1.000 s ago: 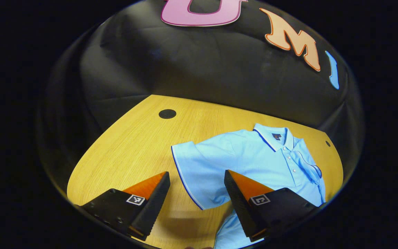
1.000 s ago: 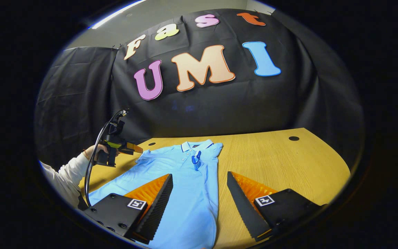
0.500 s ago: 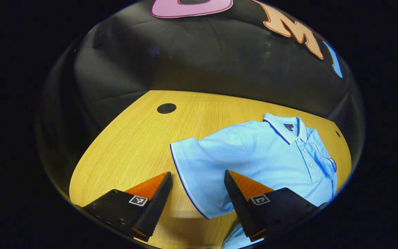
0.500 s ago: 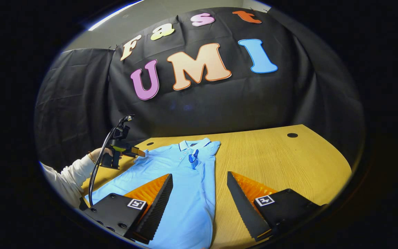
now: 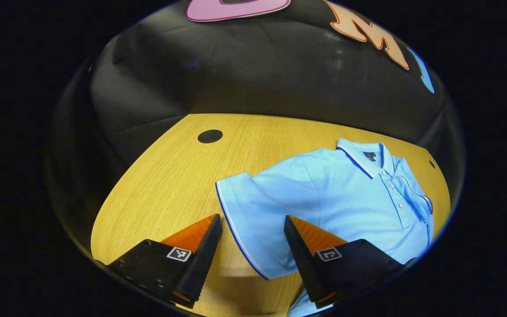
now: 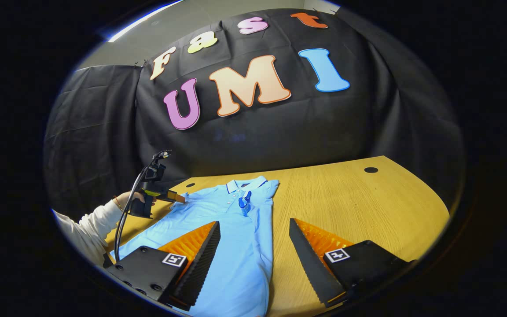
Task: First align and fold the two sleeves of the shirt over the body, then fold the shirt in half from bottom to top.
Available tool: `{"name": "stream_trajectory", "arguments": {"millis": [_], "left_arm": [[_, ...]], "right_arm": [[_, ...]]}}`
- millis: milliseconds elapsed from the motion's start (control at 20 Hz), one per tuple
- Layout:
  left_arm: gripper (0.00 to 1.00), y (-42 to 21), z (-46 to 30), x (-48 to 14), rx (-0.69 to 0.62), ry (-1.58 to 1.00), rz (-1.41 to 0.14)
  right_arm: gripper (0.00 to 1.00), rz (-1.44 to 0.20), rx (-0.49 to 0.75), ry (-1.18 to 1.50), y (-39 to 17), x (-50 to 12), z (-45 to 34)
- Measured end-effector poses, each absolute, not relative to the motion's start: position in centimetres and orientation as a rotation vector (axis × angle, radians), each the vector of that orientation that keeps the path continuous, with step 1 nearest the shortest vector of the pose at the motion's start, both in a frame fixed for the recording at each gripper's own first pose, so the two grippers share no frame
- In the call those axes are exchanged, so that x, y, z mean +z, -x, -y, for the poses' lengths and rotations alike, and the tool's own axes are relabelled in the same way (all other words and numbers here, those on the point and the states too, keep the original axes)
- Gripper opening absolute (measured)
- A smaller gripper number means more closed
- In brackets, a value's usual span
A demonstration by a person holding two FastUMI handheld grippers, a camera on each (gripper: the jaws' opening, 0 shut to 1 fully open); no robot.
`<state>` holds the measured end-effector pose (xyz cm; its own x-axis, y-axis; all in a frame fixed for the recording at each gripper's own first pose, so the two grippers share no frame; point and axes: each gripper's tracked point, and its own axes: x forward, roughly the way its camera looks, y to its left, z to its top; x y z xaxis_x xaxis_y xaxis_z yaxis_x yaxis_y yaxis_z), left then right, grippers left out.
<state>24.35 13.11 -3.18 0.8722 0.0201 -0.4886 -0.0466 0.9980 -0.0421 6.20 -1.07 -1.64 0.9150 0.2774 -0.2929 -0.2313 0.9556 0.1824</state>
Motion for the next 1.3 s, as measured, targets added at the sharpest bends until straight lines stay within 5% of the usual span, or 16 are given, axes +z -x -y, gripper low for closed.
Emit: {"name": "stream_trajectory", "arguments": {"millis": [250, 450, 500, 600, 1000, 1300], "left_arm": [[0.65, -24.4, -12.4, -3.2, 0.003, 0.057, -0.505], [0.28, -24.8, -11.2, -2.9, -0.053, 0.09, -0.479], [0.12, -24.8, -11.2, -2.9, -0.056, 0.099, -0.476], [0.02, -24.7, -11.2, -2.6, -0.056, 0.122, -0.462], [0.0, -24.2, -8.8, 1.6, -0.07, 0.032, -0.429], [0.0, -23.8, -0.7, 5.1, -0.206, -0.1, -0.374]], "right_arm": [[0.98, -0.331, 0.277, -0.178, -6.1, -1.5, 0.7], [0.98, -0.326, 0.267, -0.167, -6.1, -1.5, 1.1], [0.98, -0.327, 0.261, -0.161, -6.1, -1.6, 1.2], [0.98, -0.329, 0.262, -0.15, -6.0, -1.6, 1.0], [0.98, -0.334, 0.28, -0.117, -5.7, -1.9, 0.3], [0.98, -0.337, 0.288, -0.114, -5.5, -2.4, -0.1]]}}
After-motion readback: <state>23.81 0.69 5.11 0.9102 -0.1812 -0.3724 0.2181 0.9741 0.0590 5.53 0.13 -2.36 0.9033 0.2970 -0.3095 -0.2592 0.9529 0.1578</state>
